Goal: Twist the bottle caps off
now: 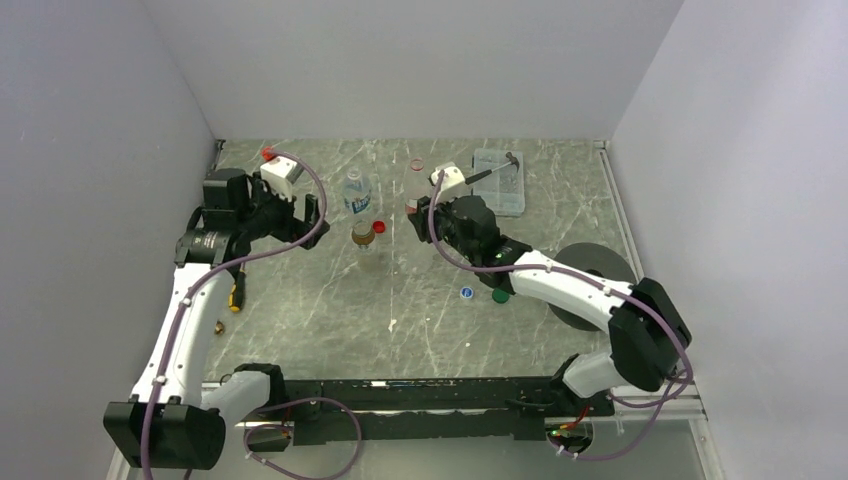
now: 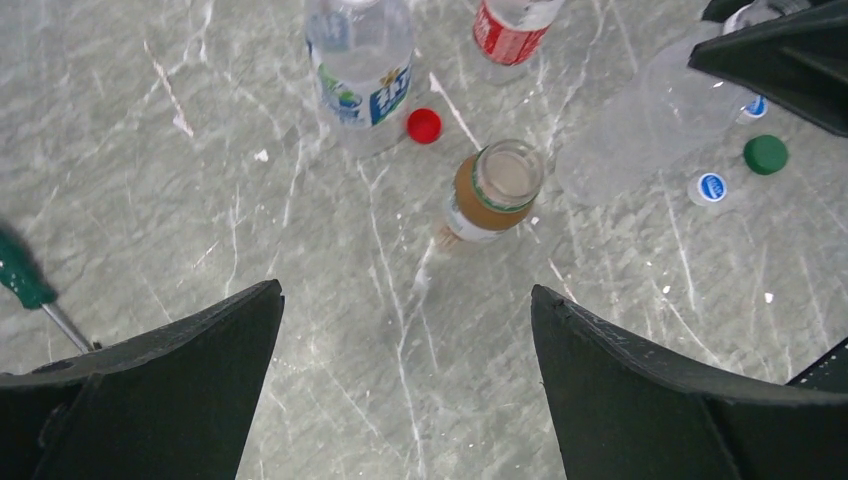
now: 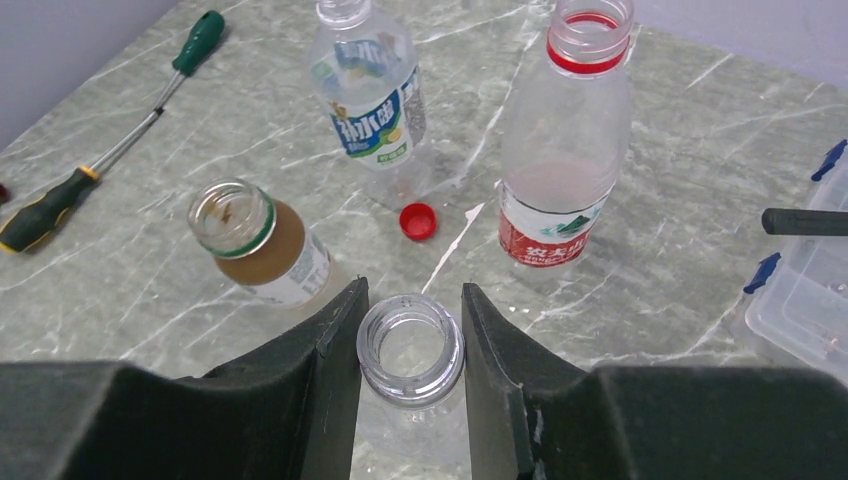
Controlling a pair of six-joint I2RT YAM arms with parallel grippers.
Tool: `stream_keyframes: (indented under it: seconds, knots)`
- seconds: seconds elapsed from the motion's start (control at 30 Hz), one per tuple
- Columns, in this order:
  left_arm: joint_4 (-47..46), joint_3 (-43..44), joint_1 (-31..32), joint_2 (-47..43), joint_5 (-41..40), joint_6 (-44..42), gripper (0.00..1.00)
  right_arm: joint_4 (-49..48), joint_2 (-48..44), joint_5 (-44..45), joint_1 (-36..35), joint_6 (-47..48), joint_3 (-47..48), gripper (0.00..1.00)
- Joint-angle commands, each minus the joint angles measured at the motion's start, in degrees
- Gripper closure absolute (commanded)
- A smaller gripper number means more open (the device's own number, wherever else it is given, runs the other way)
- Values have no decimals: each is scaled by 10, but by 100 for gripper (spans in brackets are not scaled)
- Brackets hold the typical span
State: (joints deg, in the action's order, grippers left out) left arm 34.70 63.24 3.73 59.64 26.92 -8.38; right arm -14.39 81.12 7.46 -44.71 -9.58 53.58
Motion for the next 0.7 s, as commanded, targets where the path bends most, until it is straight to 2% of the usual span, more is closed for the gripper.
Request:
stream_keyframes:
  seconds: [0.0, 0.17, 0.27, 0.37, 0.6, 0.67]
  knots:
    - [-32, -21, -21, 6, 4, -16, 1, -93, 18, 35, 1, 9, -8, 88]
    - [-40, -32, -35, 14, 3, -21, 1, -109, 34, 40, 0, 1, -22, 78]
    - [-42, -34, -36, 18, 7, -20, 1, -111, 39, 40, 0, -1, -28, 60]
    - [-56, -44, -54, 16, 7, -14, 1, -105, 37, 42, 0, -3, -32, 49]
    - [-71, -51, -57, 15, 13, -4, 1, -66, 1, 57, 0, -1, -24, 17]
    - [-65, -45, -57, 18, 9, -5, 1, -45, -14, 62, 0, 0, -14, 13]
